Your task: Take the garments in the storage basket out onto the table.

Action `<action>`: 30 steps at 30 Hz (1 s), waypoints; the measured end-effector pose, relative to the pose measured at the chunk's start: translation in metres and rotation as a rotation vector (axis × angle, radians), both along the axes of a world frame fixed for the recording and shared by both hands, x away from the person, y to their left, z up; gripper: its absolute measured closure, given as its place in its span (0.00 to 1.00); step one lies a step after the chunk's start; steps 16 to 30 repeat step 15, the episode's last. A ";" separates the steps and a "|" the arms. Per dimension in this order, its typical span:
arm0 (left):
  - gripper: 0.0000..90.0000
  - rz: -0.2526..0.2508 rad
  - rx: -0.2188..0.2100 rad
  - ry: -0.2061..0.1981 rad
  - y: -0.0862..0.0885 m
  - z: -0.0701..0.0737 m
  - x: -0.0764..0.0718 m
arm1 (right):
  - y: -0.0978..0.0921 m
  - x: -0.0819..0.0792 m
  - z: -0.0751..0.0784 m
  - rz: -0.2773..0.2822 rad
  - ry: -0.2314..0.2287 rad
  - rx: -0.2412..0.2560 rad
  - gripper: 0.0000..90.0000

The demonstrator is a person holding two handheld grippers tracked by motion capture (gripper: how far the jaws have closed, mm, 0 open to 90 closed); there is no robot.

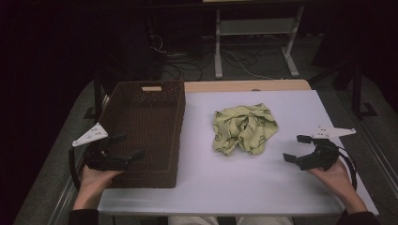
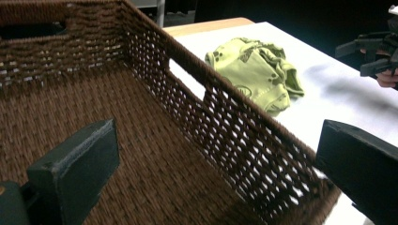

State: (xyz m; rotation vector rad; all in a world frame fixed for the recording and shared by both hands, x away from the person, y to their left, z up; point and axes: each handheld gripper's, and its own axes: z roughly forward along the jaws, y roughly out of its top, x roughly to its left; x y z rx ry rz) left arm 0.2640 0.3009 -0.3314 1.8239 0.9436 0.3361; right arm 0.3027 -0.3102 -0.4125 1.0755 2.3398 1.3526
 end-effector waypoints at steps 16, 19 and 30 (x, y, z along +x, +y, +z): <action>0.00 0.037 -0.007 -0.020 -0.001 -0.027 -0.019 | 0.002 -0.002 0.000 0.007 0.002 -0.009 0.00; 0.00 0.037 -0.007 -0.020 -0.001 -0.027 -0.019 | 0.002 -0.002 0.000 0.007 0.002 -0.009 0.00; 0.00 0.037 -0.007 -0.020 -0.001 -0.027 -0.019 | 0.002 -0.002 0.000 0.007 0.002 -0.009 0.00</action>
